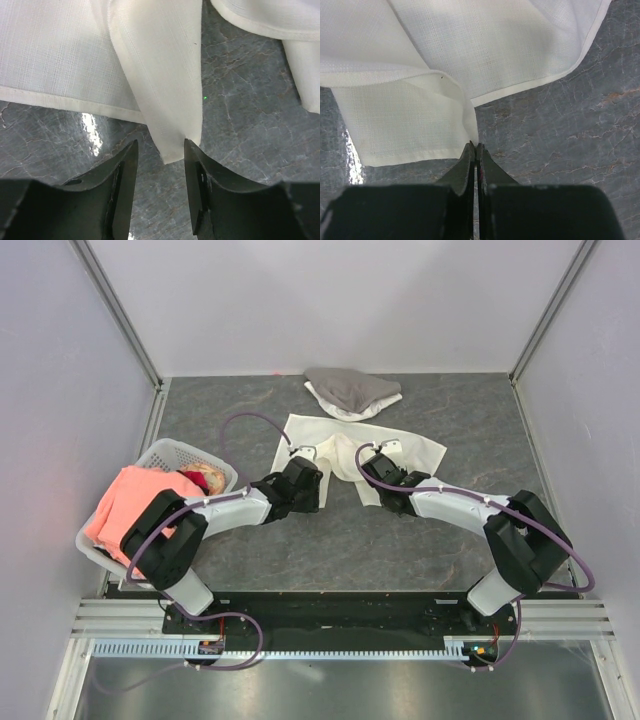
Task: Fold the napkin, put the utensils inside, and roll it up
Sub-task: Flatten the napkin out
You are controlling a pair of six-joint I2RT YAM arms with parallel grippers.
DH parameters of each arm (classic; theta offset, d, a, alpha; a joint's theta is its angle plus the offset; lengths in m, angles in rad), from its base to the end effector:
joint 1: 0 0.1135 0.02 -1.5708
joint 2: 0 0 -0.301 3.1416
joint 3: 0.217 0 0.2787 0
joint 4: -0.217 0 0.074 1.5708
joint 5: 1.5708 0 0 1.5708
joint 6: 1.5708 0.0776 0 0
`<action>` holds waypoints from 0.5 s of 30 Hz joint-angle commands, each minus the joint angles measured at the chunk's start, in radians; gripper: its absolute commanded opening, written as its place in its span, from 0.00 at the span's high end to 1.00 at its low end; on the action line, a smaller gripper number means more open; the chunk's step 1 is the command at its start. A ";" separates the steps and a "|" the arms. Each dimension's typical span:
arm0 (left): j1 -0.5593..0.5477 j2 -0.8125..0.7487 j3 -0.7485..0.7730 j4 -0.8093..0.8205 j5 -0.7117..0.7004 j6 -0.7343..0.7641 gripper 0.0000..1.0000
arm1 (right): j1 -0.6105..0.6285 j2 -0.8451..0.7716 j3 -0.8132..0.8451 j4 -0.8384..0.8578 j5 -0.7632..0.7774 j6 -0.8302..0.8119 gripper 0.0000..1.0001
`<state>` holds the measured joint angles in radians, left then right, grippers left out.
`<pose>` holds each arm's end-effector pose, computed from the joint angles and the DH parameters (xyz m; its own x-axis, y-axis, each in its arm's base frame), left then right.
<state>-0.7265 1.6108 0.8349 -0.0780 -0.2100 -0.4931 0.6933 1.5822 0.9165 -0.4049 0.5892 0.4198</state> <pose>0.2849 -0.2316 0.1535 -0.7554 0.0520 -0.6532 0.2154 0.9612 -0.1726 0.2898 0.1847 0.1720 -0.7493 -0.1820 -0.6367 -0.0229 0.9680 -0.2498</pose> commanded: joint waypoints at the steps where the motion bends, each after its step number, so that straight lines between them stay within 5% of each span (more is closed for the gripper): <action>1: 0.009 0.023 0.030 0.075 -0.011 -0.058 0.53 | -0.005 -0.039 -0.004 0.009 -0.012 0.011 1.00; 15: 0.032 0.093 0.006 0.075 0.050 -0.125 0.70 | -0.003 -0.062 -0.002 0.008 -0.012 0.013 1.00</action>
<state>-0.6949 1.6749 0.8375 -0.0235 -0.1810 -0.5583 0.6933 1.5620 0.9165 -0.4046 0.5758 0.4225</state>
